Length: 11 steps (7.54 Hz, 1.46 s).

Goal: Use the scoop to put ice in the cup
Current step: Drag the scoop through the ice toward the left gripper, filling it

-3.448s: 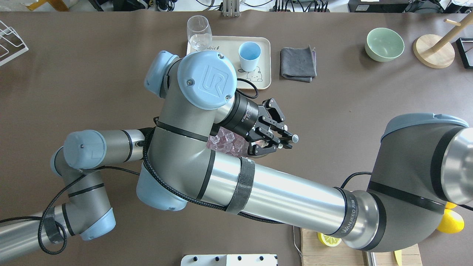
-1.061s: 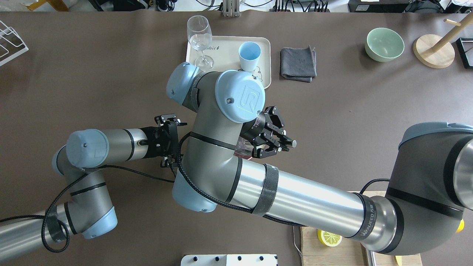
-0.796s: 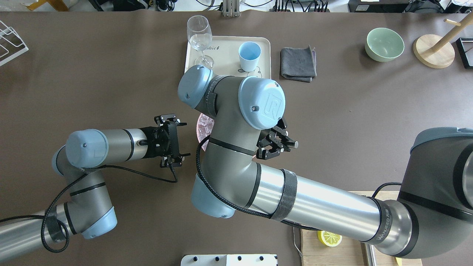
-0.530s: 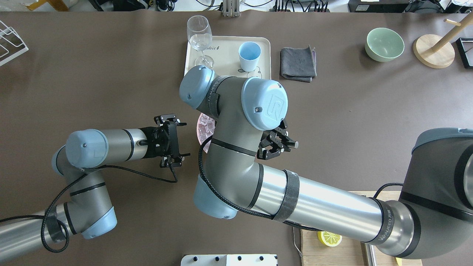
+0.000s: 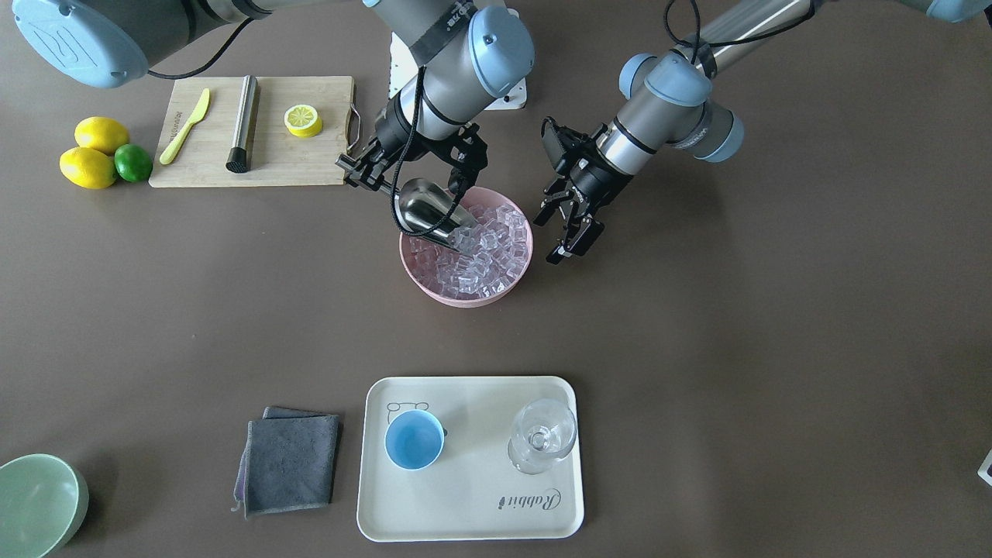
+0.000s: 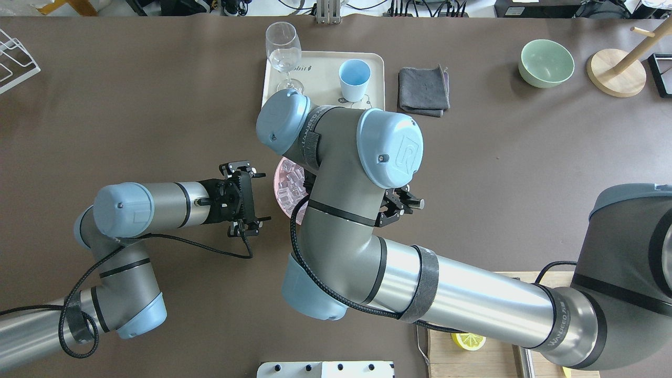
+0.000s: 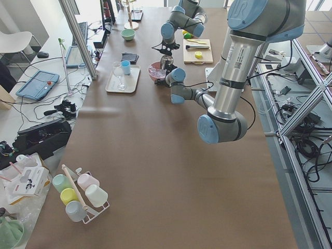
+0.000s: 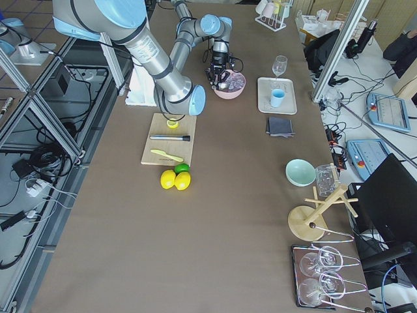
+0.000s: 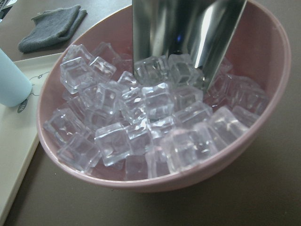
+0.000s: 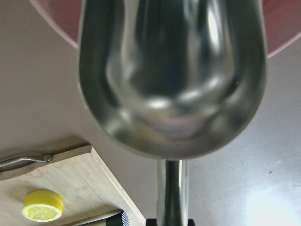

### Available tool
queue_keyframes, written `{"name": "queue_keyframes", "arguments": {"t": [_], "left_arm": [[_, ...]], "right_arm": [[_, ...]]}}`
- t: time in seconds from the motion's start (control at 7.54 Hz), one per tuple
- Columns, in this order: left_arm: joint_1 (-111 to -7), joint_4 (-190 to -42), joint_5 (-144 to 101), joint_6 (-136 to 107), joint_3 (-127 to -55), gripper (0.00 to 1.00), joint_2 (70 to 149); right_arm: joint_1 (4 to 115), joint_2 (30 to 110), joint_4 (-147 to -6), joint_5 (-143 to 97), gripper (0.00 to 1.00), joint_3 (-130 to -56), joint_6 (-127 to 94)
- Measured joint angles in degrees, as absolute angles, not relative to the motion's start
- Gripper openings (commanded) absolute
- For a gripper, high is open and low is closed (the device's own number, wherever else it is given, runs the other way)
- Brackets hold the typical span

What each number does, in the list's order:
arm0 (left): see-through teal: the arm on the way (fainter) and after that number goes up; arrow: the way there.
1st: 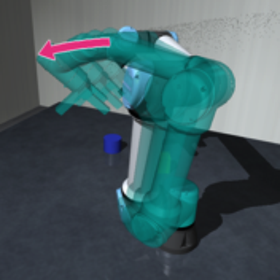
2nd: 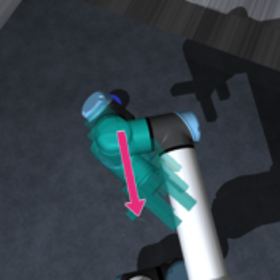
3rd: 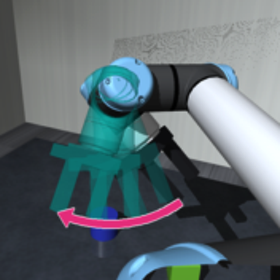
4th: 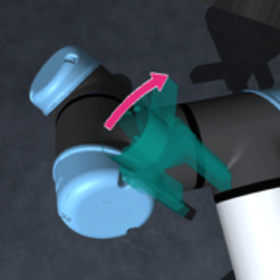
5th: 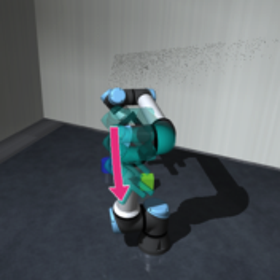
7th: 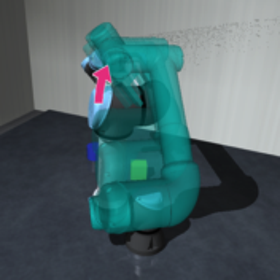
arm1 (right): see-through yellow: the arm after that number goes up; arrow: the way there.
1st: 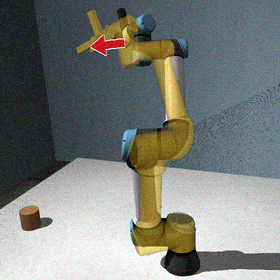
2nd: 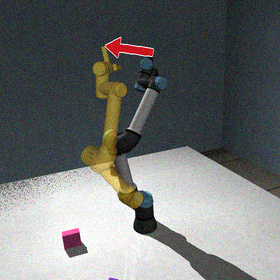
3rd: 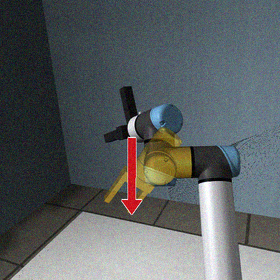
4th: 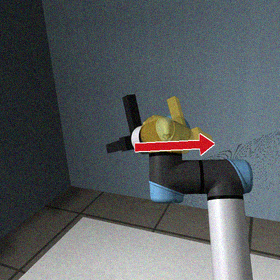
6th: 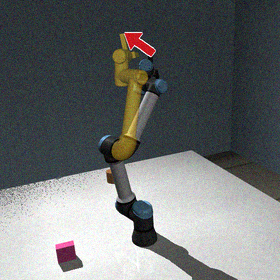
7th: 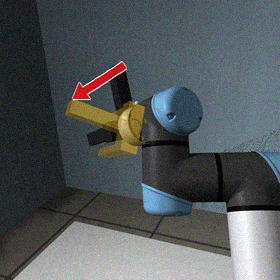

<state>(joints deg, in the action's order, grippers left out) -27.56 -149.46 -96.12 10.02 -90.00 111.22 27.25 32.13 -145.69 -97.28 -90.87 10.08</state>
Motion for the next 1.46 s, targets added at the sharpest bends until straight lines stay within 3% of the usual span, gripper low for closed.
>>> {"name": "queue_keyframes", "arguments": {"t": [0.8, 1.46], "left_arm": [[-27.7, -149.4, -96.1, 10.1, -90.1, 0.98, 111.0], [-27.8, -149.6, -96.2, 10.2, -90.2, 0.98, 110.5]], "right_arm": [[27.2, 33.4, -140.4, -98.1, 0.0, -88.0, 8.3], [27.2, 35.0, -135.2, -98.1, 0.0, -90.1, 8.3]]}}
